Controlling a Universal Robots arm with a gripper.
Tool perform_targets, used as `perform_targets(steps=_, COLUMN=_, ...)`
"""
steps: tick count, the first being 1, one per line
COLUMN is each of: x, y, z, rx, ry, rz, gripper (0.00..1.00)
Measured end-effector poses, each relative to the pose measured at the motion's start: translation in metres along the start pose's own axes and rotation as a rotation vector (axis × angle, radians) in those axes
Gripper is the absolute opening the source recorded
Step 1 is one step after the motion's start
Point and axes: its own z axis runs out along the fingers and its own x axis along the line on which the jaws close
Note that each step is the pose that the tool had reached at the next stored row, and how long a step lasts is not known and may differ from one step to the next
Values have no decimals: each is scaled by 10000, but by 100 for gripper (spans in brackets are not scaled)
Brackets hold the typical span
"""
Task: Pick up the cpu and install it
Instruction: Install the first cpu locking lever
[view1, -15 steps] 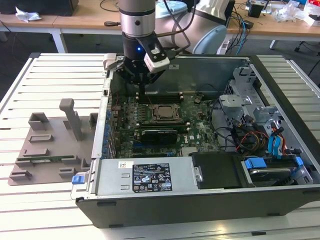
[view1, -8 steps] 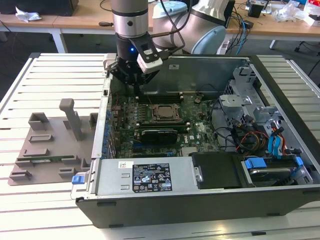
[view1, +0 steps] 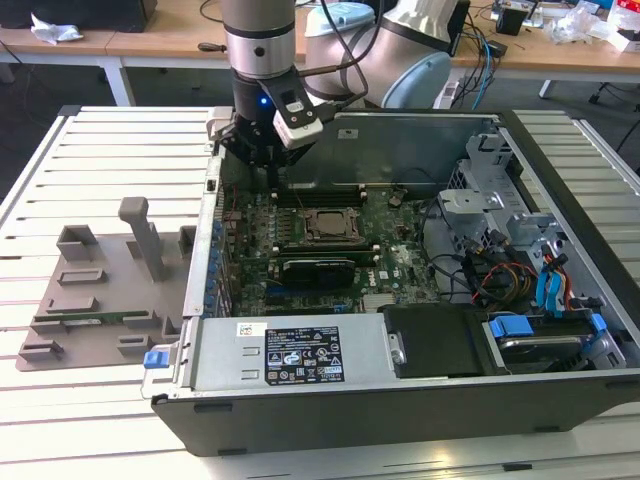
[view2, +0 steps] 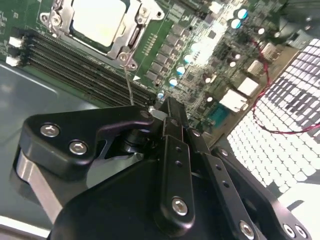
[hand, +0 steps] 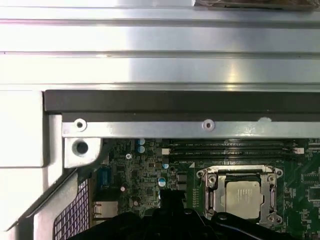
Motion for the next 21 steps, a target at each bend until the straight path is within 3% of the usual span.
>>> perform_targets(steps=5, x=-115, y=59, z=41, rx=-34, ry=16, rz=3, gripper=11)
perform_targets(steps=13, x=-218, y=61, z=46, rx=-40, ry=15, rz=3, gripper=11)
perform_targets(steps=16, x=-298, y=61, z=48, rx=-39, ry=16, rz=3, gripper=11)
perform_targets(steps=21, x=-367, y=62, z=51, rx=-39, ry=18, rz=3, gripper=11)
